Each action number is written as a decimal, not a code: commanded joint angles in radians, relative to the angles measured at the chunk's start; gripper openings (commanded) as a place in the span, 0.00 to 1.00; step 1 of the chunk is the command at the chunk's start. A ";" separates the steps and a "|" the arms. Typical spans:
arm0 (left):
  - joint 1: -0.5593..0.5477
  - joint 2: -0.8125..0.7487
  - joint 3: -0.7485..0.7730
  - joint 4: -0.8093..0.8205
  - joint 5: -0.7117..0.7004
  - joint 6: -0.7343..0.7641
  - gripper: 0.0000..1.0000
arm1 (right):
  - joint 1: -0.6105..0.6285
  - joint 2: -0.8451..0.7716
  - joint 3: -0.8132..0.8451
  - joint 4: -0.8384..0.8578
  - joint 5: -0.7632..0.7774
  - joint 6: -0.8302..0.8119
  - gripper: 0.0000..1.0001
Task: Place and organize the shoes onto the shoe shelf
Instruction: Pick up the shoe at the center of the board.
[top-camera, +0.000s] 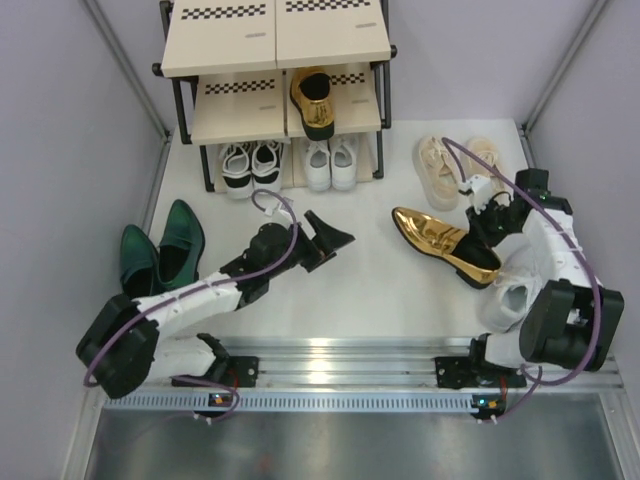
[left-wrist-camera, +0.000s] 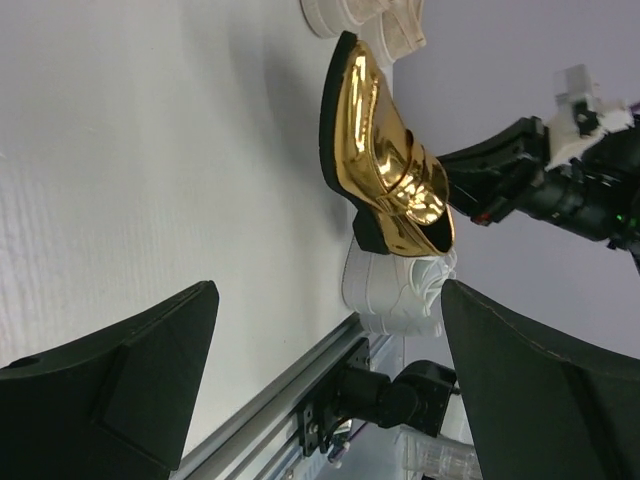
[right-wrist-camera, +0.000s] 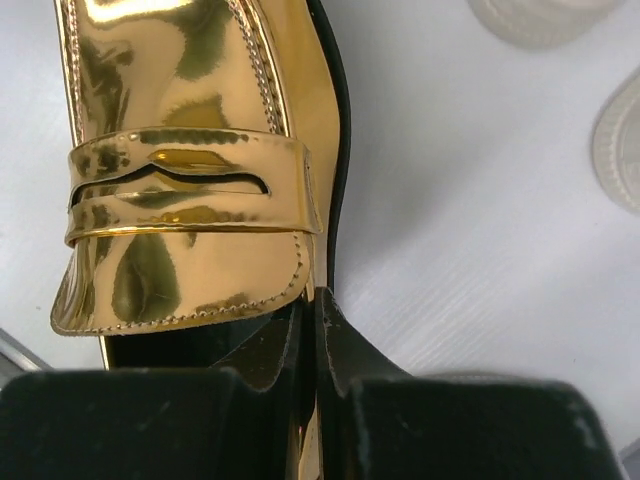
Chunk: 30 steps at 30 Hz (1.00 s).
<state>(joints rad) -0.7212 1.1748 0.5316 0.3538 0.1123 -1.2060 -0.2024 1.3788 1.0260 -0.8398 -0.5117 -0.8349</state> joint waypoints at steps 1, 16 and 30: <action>-0.032 0.118 0.117 0.166 -0.030 -0.059 0.98 | 0.096 -0.096 0.080 -0.067 -0.159 0.063 0.00; -0.073 0.287 0.274 0.182 -0.002 0.000 0.67 | 0.391 -0.127 0.128 -0.035 -0.286 0.243 0.00; 0.083 0.111 0.021 0.318 0.039 -0.249 0.00 | 0.411 -0.145 0.152 -0.030 -0.356 0.166 0.77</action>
<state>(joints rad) -0.7113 1.3739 0.6094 0.4797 0.1150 -1.2842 0.1951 1.2854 1.1152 -0.9115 -0.7826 -0.6235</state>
